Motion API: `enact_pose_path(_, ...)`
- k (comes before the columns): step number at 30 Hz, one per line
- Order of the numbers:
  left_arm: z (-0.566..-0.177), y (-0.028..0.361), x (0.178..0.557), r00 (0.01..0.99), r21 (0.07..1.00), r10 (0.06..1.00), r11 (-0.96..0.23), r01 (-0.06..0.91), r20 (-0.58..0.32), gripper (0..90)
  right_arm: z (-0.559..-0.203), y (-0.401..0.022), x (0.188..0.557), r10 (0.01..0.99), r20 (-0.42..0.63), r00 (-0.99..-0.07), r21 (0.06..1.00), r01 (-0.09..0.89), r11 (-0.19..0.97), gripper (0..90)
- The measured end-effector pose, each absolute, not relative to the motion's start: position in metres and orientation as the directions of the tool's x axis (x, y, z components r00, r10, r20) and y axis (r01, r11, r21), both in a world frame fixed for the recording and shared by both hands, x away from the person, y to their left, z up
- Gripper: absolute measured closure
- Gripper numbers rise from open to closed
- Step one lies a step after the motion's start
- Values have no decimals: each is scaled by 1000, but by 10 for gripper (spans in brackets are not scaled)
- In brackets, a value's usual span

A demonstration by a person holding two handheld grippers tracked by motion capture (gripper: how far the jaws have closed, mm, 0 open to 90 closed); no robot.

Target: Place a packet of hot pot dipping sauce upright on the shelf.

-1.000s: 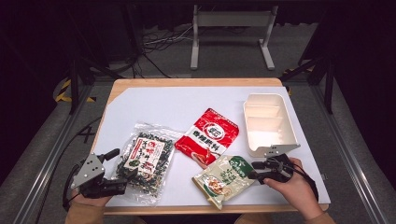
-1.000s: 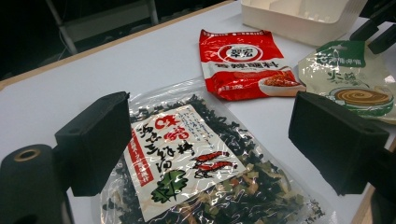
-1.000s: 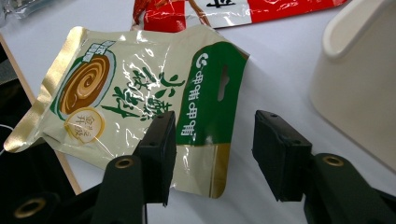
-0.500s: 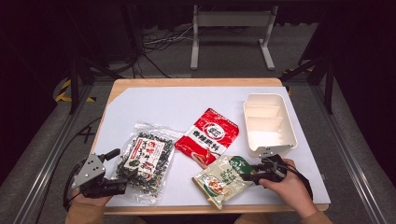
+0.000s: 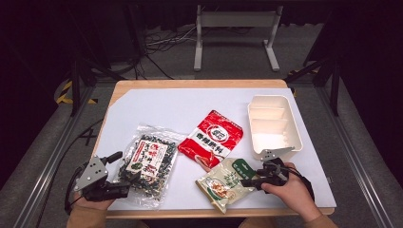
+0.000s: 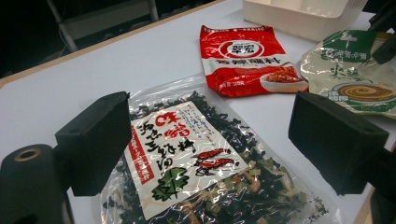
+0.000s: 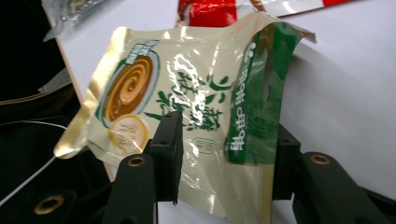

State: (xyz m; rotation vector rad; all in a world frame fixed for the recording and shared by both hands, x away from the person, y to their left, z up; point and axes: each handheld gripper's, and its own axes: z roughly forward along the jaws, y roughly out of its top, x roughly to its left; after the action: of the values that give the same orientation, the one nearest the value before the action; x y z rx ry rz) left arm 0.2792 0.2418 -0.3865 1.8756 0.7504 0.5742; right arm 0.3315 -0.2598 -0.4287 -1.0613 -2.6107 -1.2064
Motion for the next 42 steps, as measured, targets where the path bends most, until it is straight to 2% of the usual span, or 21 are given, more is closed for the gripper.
enact_pose_path(6,-387,242,279,696,918,716,-314,244,60,139,-429,-254,331,542,317,-778,638,598,485,603)
enact_pose_path(19,-387,243,279,695,917,716,-317,244,63,139,-435,-247,336,512,224,-829,608,529,591,879)
enact_pose_path(27,-387,243,279,694,918,718,-315,242,64,140,-430,-247,337,527,249,-813,600,557,575,893)
enact_pose_path(35,-387,243,279,692,917,718,-318,241,67,144,-411,-246,335,527,284,-801,622,573,535,896)
enact_pose_path(42,-387,243,279,692,916,718,-319,241,68,145,-389,-239,331,491,258,-833,654,524,546,896)
